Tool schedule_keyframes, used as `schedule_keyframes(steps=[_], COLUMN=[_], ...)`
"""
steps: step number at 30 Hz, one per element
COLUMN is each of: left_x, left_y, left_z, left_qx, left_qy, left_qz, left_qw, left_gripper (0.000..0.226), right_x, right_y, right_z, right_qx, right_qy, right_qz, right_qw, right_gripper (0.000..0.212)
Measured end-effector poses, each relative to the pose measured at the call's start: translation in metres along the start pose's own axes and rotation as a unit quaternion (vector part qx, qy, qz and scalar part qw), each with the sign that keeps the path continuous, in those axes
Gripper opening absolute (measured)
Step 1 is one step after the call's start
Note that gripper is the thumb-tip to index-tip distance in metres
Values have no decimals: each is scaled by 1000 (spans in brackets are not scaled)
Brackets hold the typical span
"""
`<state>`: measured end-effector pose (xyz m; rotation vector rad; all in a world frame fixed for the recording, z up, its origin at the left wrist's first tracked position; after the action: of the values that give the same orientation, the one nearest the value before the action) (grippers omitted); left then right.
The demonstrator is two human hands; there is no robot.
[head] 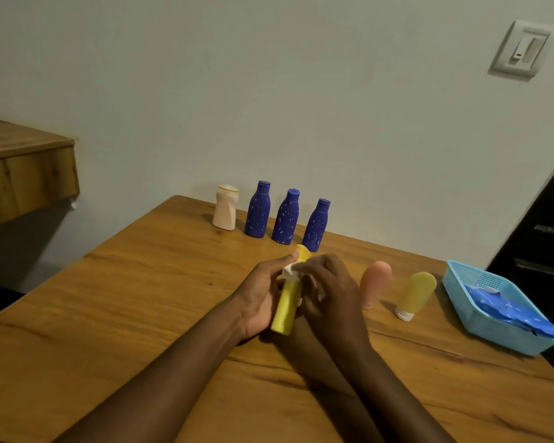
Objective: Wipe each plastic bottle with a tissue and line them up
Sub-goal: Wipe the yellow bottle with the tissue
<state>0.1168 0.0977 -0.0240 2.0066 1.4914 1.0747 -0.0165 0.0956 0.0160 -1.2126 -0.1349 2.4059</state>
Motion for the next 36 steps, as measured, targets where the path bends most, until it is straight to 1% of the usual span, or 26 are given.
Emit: schedule_keyframes(steps=[2,5,6,8,10,13,15,16,18,20,22,24,28,32,34,36], left_x=[2,1,0,-2,-3,-3,-2,-1,1,3,4,3,1,-1,-3,-4], left_y=[1,4,4,3,4,5,6,5,4,4,4,4,3,-3,-4,-3], left_z=[-1,1,1,2,3,6,5,4,1,-2,-5,-5,-6,-10,-10,-9], left_qx=[-1,-27,-32,-26,-3,24,26,22,6,-21,-45,-50,-50,-70,-68,-62], left_qy=[-12,-4,1,7,20,58,60,61,65,61,42,19,-3,-8,1,15], left_qz=[-9,-27,-33,-41,-49,-46,-49,-50,-52,-48,-30,-5,-5,3,-1,-19], left_qw=[1000,999,999,999,999,997,997,997,997,997,998,999,999,998,998,998], left_gripper=[44,60,63,61,63,67,67,67,67,62,57,60,60,54,49,42], right_x=[-12,-22,-21,-13,2,25,36,41,48,50,47,41,22,-2,-12,-17], right_y=[8,13,13,11,6,-2,-8,-13,-20,-23,-19,-11,-1,12,16,17], right_z=[2,4,4,1,-1,-1,2,4,4,4,3,3,3,9,11,10], right_qx=[-11,-24,-29,-41,-53,-62,-57,-47,-14,16,40,46,40,35,34,25], right_qy=[38,88,93,83,52,-30,-99,-137,-191,-206,-210,-185,-83,18,50,59], right_qz=[-19,-27,-29,-34,-43,-49,-38,-26,1,16,0,-16,-7,-14,-19,-27], right_qw=[999,995,995,995,996,996,993,989,981,978,977,981,996,999,998,998], right_gripper=[25,19,19,20,23,27,17,17,27,30,39,44,40,33,29,28])
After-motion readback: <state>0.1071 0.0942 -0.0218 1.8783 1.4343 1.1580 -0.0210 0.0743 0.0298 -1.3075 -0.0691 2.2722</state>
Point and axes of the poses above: each hand's wrist, its own x-axis away from the middle knuckle, its own z-axis out of the back of the hand, y = z × x, the point moved 3 cm from there along -x, towards the middle knuckle, and after that the axes turned 11 degrees about z, right-handed, at the moved point
